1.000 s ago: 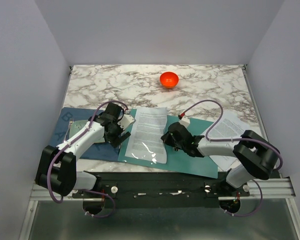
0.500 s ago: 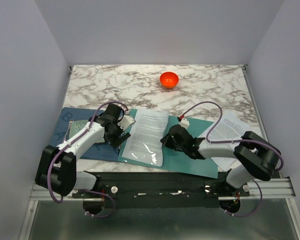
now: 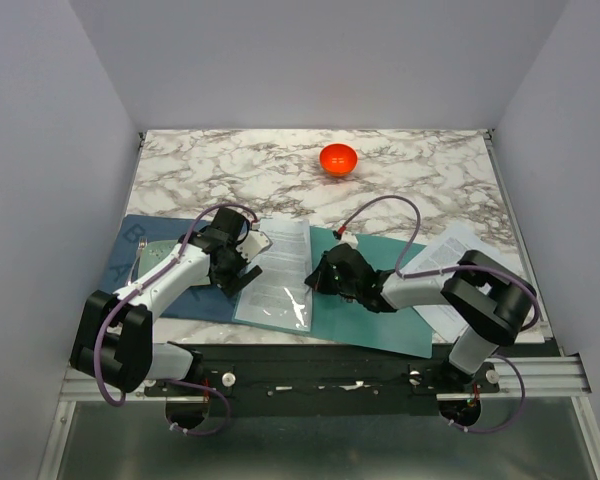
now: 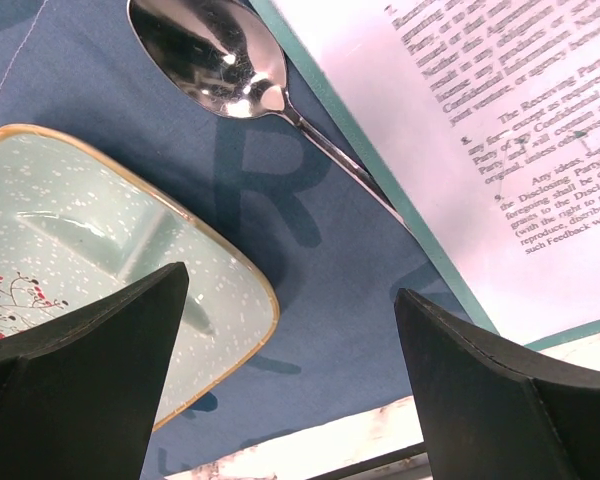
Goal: Put the files into the folder
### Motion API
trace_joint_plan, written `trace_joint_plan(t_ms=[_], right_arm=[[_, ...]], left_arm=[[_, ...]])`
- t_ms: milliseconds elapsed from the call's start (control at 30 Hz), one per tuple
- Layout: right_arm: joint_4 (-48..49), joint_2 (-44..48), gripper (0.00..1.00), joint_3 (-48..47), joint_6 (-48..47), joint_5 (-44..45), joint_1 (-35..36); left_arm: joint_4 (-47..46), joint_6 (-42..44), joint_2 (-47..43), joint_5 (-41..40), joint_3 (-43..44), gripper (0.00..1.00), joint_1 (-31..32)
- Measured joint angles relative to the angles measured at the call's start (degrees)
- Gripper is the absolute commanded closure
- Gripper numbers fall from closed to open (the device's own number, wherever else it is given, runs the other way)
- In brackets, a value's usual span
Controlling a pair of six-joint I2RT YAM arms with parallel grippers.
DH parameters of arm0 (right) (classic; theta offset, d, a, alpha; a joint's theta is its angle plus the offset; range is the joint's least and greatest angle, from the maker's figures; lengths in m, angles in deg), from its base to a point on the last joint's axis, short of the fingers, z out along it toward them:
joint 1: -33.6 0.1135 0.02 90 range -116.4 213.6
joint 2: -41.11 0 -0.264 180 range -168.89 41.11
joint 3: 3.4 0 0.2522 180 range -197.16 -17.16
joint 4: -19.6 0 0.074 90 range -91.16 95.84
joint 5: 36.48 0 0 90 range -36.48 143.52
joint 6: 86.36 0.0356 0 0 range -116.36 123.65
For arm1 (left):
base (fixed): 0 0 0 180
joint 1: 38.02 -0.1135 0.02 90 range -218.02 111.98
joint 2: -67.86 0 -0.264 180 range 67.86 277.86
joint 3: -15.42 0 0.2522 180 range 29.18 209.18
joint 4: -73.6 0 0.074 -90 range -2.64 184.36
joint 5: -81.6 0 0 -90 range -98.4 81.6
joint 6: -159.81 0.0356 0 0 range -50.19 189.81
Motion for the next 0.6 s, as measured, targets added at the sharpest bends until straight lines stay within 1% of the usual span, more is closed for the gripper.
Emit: trace_joint_plan(t_ms=[133,300,367,400,433,500,533,600], right_arm=[[-0.17,-0.72,0.99,-2.4,-2.62,-0.87,0.0],[-0.92,-0.59,0.99,-2.73,-4.39,-0.87,-0.2],[-1.46,-0.5,0.91,-2.73,-4.87,-0.9,-0.35],[-1.99,-0.5,0.84,-2.82,-5.09,-1.16,-0.44],[-2.54,-0.5,0.74,-2.97,-5.29,-1.44,-0.5],[-3.67,-0.48,0.66,-3.34,-5.31,-2.1,-0.55],[-4.35,-0.37,0.59,-3.54,-5.25,-2.38,-0.55],[-5.95,0.55,0.55,-3.52,-5.27,-2.64,-0.55]], left_arm=[[0.04,0.0,0.0,0.0,0.0,0.01,0.09],[0.07,0.02,0.0,-0.13,0.0,0.01,0.13],[0.09,0.0,0.0,-0.15,0.0,0.01,0.13],[0.09,0.0,0.0,-0.15,0.0,0.01,0.13],[0.11,0.0,0.0,-0.17,0.0,0.01,0.13],[0.17,0.0,0.0,-0.17,0.02,0.01,0.13],[0.31,-0.02,0.0,-0.17,0.11,0.01,0.13],[0.85,-0.11,-0.09,-0.15,0.61,0.01,0.13]])
